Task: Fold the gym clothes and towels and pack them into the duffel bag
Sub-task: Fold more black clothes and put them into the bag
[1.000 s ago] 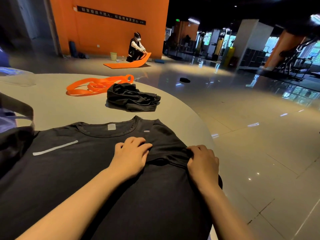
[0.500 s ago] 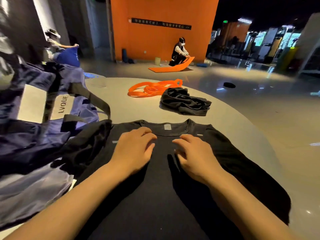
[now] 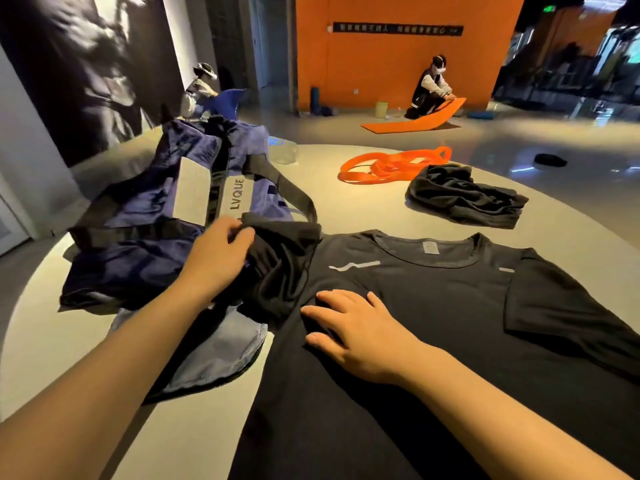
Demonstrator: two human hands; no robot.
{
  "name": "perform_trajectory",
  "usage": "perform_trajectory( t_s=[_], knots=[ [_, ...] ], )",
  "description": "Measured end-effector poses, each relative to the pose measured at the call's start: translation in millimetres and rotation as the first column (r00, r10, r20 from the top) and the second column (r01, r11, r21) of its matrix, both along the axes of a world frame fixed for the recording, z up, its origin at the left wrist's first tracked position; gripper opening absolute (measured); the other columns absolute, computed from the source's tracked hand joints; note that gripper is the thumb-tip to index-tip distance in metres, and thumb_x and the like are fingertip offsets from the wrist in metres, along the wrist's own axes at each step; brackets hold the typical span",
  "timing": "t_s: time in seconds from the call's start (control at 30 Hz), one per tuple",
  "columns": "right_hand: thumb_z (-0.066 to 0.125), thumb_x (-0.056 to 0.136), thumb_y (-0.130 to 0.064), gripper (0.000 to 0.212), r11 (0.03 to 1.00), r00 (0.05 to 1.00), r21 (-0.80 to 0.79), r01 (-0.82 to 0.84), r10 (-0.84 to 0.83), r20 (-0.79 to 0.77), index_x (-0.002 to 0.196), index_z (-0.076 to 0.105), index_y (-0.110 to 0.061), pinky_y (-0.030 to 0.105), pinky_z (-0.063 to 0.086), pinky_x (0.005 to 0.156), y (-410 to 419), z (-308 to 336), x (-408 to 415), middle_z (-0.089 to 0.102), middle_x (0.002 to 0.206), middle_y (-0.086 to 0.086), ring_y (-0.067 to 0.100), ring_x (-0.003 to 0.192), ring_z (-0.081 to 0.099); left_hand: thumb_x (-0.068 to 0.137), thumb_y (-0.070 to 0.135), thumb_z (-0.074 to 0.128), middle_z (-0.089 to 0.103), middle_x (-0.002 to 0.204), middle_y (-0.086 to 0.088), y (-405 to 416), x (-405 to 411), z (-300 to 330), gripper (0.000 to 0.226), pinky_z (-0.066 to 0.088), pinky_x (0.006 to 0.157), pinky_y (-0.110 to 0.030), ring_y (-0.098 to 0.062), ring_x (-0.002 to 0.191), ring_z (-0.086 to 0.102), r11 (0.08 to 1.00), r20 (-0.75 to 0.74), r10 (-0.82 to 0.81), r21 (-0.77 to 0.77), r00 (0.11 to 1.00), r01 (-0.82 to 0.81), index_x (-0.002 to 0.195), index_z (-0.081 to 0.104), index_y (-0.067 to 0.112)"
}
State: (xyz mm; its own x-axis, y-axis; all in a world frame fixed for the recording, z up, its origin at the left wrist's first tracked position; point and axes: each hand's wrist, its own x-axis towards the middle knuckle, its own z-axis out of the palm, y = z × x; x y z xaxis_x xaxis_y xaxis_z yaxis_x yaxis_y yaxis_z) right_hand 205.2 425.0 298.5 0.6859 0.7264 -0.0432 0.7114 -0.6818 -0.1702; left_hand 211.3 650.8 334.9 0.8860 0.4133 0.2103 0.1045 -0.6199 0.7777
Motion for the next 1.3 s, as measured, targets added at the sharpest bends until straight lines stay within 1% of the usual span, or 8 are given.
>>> perform_trajectory(
  t_s=[0.17,0.33,0.47,0.63,0.83,0.97,1.1,1.3],
  knots=[
    [0.035,0.099,-0.047,0.043,0.991,1.0,0.133,-0.002,0.003,-0.011,0.139,0.045,-0.033,0.048,0.02,0.115,-1,7,-2,0.037,0.148,-0.005,0.016,0.139,0.028,0.098,0.024,0.051,0.053,0.085,0.002,-27,7,33,0.006,0.041,0.073,-0.034,-0.019,0.08,0.049,0.965,0.236,-0.024,-0.248,0.971,0.085,0.098,0.054,0.019],
    [0.048,0.095,-0.021,0.02,0.698,0.89,0.574,0.428,-0.436,-0.134,0.11,0.061,-0.021,0.037,0.047,0.081,-40,26,15,0.065,0.1,-0.002,0.022,0.095,0.06,0.092,0.03,0.06,0.064,0.112,0.006,-78,-15,54,0.025,0.053,0.083,-0.022,-0.009,0.096,0.065,0.76,0.081,-0.63,-0.14,0.773,0.634,0.115,0.055,0.039],
    [0.053,0.095,-0.033,0.029,0.696,0.814,0.424,0.58,-0.517,-0.265,0.124,0.051,-0.026,0.036,0.049,0.084,-79,22,9,0.061,0.094,-0.007,0.017,0.091,0.06,0.086,0.027,0.068,0.068,0.1,0.01,-61,-37,28,0.021,0.052,0.085,-0.025,-0.005,0.091,0.064,0.878,0.136,-0.478,0.063,0.868,0.474,0.106,0.065,0.033],
    [0.055,0.091,-0.05,0.048,0.712,0.781,0.321,0.624,-0.575,-0.245,0.128,0.048,-0.021,0.035,0.048,0.082,-69,13,17,0.063,0.103,0.001,0.021,0.098,0.059,0.078,0.044,0.074,0.061,0.103,0.015,-40,-62,-26,0.046,0.049,0.077,-0.018,-0.002,0.087,0.059,0.822,-0.157,-0.441,0.324,0.884,0.467,0.12,0.06,0.029],
    [0.055,0.092,-0.046,0.032,0.728,0.743,0.144,0.67,-0.655,-0.139,0.094,0.052,-0.014,0.032,0.039,0.067,-55,10,40,0.056,0.106,0.009,0.026,0.087,0.055,0.081,0.018,0.071,0.062,0.099,0.009,-46,-62,-53,0.03,0.052,0.075,-0.033,-0.01,0.083,0.058,0.858,0.064,-0.346,0.426,0.936,0.288,0.11,0.065,0.024],
    [0.054,0.094,-0.032,0.016,0.672,0.722,0.289,0.682,-0.683,-0.113,0.089,0.053,-0.017,0.032,0.037,0.067,-62,24,38,0.057,0.09,0.005,0.024,0.081,0.051,0.077,0.019,0.057,0.066,0.099,0.007,-41,-64,-61,0.026,0.05,0.075,-0.026,-0.01,0.089,0.059,0.77,0.173,-0.443,0.576,0.88,0.275,0.1,0.07,0.021],
    [0.061,0.09,-0.031,0.017,0.705,0.712,0.105,0.702,-0.688,-0.139,0.097,0.054,-0.018,0.031,0.037,0.069,-70,19,35,0.061,0.104,0.006,0.023,0.086,0.051,0.067,0.012,0.064,0.07,0.097,0.002,-40,-62,-65,0.031,0.041,0.083,-0.025,-0.011,0.093,0.057,0.619,0.088,-0.565,0.703,0.82,0.351,0.097,0.072,0.018],
    [0.057,0.092,-0.038,0.032,0.781,0.8,0.186,0.597,-0.597,-0.062,0.117,0.048,-0.02,0.033,0.045,0.075,-66,15,28,0.059,0.106,0.003,0.023,0.095,0.057,0.08,0.037,0.044,0.072,0.09,0.008,-38,-62,-57,0.035,0.055,0.067,-0.032,-0.015,0.08,0.069,0.588,-0.003,-0.527,0.721,0.85,0.367,0.098,0.073,0.026]
  ],
)
